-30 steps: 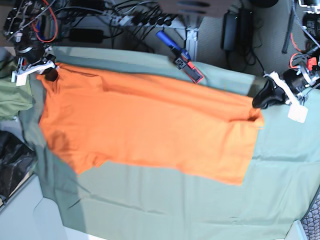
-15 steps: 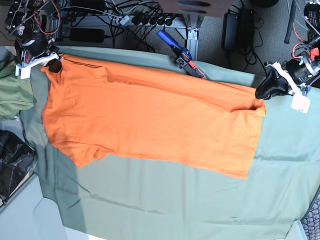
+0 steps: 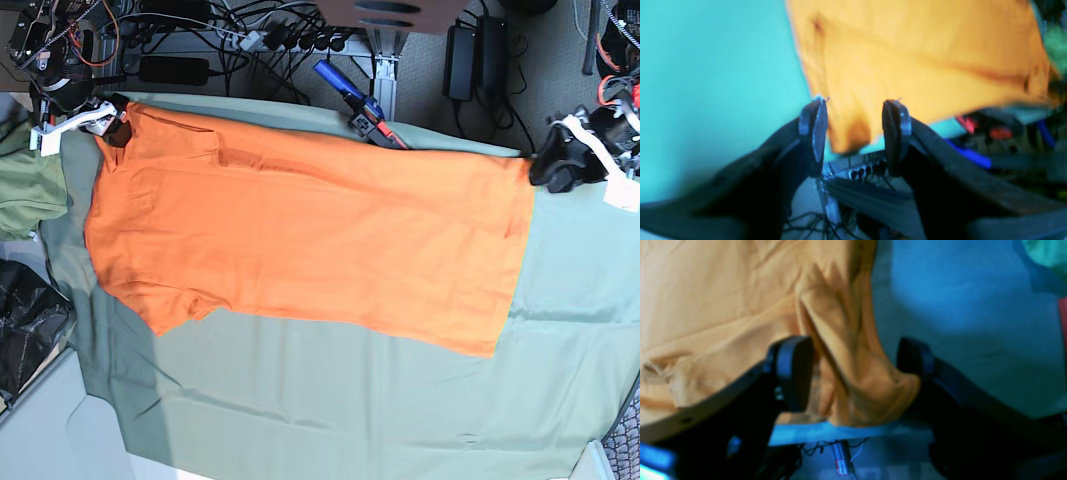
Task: Fold the T-shirt properly
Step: 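Lay the shirt edge down and release both grippers, then move the left gripper to the shirt's hem corner and grasp it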
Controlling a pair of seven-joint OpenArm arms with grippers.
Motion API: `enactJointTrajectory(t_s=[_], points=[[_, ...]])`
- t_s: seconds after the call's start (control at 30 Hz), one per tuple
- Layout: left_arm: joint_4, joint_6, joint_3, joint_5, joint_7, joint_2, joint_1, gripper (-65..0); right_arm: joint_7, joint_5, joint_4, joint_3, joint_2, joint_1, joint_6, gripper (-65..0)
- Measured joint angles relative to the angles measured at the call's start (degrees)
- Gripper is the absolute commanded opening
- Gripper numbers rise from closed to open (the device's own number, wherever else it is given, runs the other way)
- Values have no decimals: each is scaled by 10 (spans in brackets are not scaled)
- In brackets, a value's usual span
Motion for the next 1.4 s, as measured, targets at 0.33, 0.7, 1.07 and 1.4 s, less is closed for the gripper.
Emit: enactJointTrajectory(t_s=[0.33,0.7,1.07,1.4], points=[[0,0,-62,-28,-16,-26,-18,-346,-2,1,5,58,0,0,0,-249],[-58,-2,46,92,-88,-59,-172,-346,0,0,5,66,14,24,0,-249],[-340,-2,150,142,-128,-60,-367,-346,0,0,5,66,14,33,0,-249],[-483,-2,197,170,-154,-32,-482,-346,0,0,5,66,14,33,0,-249]])
